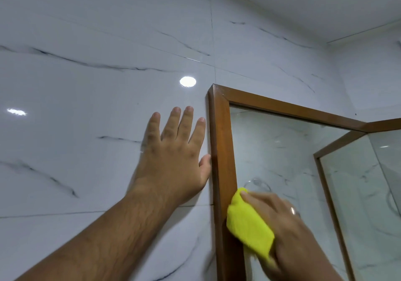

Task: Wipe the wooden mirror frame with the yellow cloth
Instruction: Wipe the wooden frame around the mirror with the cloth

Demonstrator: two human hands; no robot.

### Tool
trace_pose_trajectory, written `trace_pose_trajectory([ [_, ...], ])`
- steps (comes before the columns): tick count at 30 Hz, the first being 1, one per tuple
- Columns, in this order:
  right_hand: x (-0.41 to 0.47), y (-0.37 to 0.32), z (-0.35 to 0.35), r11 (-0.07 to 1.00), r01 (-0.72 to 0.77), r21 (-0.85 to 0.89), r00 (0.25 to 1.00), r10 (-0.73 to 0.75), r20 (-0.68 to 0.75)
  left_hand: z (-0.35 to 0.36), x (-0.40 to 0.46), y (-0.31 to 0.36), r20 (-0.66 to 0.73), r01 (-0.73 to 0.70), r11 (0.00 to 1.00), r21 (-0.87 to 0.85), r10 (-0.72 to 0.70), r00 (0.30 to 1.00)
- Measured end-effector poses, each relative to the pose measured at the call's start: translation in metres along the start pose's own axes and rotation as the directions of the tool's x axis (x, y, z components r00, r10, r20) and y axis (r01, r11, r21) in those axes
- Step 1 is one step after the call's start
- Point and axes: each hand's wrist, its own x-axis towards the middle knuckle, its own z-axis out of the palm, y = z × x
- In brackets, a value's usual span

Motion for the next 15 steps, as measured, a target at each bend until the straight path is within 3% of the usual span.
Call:
trace_pose_trajectory([
  [6,0.158,0.035,-0.015,0.985,-0.081,-0.15,0.988,0.06,-0.139,-0.001,-0.001,0.0,0.0,0.001,1.0,-0.008,-0.001,1.0],
  [8,0.175,0.035,-0.015,0.99,-0.082,-0.115,0.975,0.056,-0.217,-0.001,-0.001,-0.001,-0.012,-0.003,1.0,-0.022,0.003,1.0],
  [11,0.131,0.019,-0.011,0.998,-0.055,-0.022,0.961,0.047,-0.272,0.0,-0.002,-0.002,-0.018,-0.005,1.0,-0.023,0.005,1.0],
  [15,0.012,0.01,0.008,0.986,-0.027,0.167,0.99,0.049,-0.133,0.002,-0.002,-0.001,-0.017,-0.003,1.0,-0.013,0.003,1.0],
])
